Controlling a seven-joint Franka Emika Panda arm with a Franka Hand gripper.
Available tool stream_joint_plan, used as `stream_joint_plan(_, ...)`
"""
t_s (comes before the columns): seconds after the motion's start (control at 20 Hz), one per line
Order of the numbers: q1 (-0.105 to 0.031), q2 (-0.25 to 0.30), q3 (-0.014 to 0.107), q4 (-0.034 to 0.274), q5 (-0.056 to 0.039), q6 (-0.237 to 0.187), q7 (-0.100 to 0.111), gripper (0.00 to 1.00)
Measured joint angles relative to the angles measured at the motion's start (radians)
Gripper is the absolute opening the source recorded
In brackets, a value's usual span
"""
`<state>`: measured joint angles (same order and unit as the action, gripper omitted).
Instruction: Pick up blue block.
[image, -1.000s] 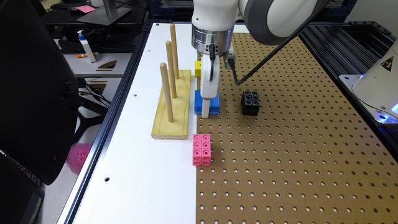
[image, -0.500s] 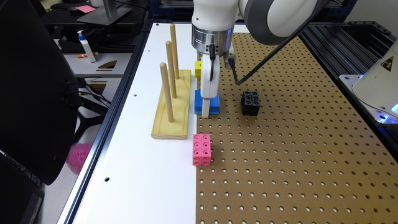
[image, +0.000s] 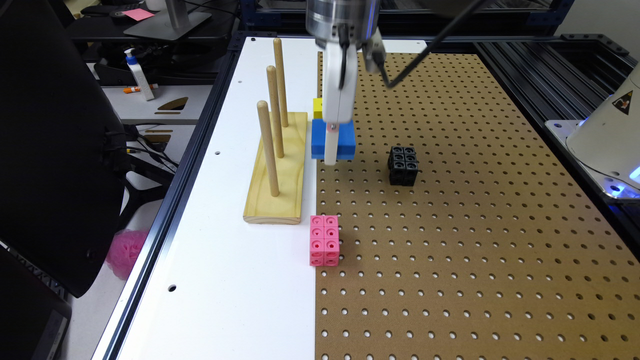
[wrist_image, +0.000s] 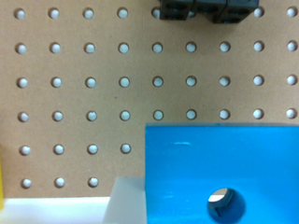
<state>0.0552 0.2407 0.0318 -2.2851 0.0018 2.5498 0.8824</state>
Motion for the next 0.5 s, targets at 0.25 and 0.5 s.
stream_joint_plan(0.25, 0.000, -0.077, 0.001, 0.000, 0.0000, -0.073, 0.000, 0.00)
stream_joint_plan(0.5, 0.000, -0.139, 0.001, 0.002, 0.0000, -0.127, 0.000, 0.00)
